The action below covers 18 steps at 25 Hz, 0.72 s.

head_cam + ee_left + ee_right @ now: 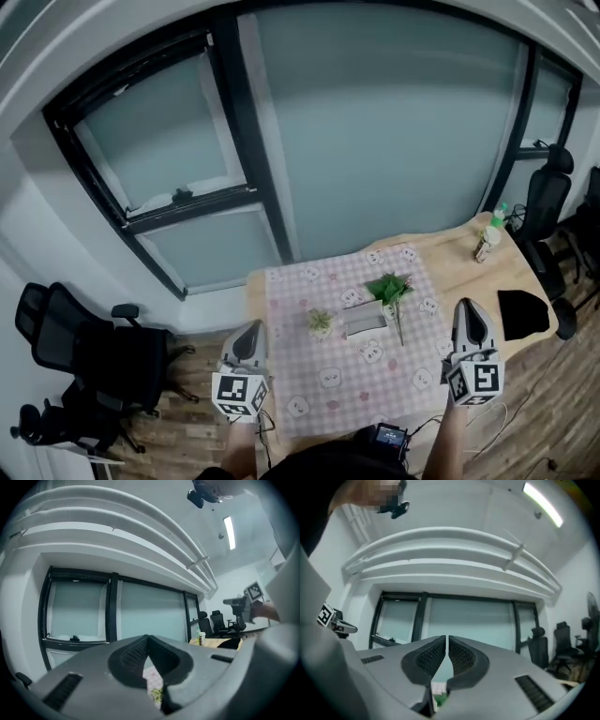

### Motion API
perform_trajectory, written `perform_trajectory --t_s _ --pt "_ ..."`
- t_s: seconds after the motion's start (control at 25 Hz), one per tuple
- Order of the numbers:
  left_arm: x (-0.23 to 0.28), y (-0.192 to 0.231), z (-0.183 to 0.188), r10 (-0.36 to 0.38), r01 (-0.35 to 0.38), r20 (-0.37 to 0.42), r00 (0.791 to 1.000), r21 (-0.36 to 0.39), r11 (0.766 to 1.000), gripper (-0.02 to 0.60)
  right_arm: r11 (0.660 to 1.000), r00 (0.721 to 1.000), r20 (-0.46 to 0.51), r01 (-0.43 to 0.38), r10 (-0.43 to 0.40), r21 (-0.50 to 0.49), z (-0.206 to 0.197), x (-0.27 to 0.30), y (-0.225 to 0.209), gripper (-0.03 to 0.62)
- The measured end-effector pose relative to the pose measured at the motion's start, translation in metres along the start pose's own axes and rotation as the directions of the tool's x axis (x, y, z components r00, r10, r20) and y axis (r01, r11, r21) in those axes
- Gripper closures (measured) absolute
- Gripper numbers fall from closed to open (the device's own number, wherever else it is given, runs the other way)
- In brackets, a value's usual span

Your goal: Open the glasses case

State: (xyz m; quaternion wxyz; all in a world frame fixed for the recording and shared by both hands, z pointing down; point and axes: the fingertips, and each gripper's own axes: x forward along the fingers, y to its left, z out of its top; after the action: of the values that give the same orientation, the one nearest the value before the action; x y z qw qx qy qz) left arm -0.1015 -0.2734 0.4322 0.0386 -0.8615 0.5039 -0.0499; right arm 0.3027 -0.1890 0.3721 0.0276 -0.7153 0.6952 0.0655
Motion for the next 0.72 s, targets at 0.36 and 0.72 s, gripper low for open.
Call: perform_trajectory --t_s 0.36,0.72 --pt "0.011 -0.017 -0.017 -0.018 0.019 -0.069 0.997 0.015 1.000 0.583 0.998 0.983 -0.180 -0.026 0.036 0.061 -0.075 -0.032 0.033 0.572" --pt "0.002 -0.013 -0.017 -0.014 0.014 -0.059 0.998 -0.005 1.000 0.583 0.997 0.983 -0.170 -0.071 0.074 0.022 -0.064 -0.027 0.052 0.577"
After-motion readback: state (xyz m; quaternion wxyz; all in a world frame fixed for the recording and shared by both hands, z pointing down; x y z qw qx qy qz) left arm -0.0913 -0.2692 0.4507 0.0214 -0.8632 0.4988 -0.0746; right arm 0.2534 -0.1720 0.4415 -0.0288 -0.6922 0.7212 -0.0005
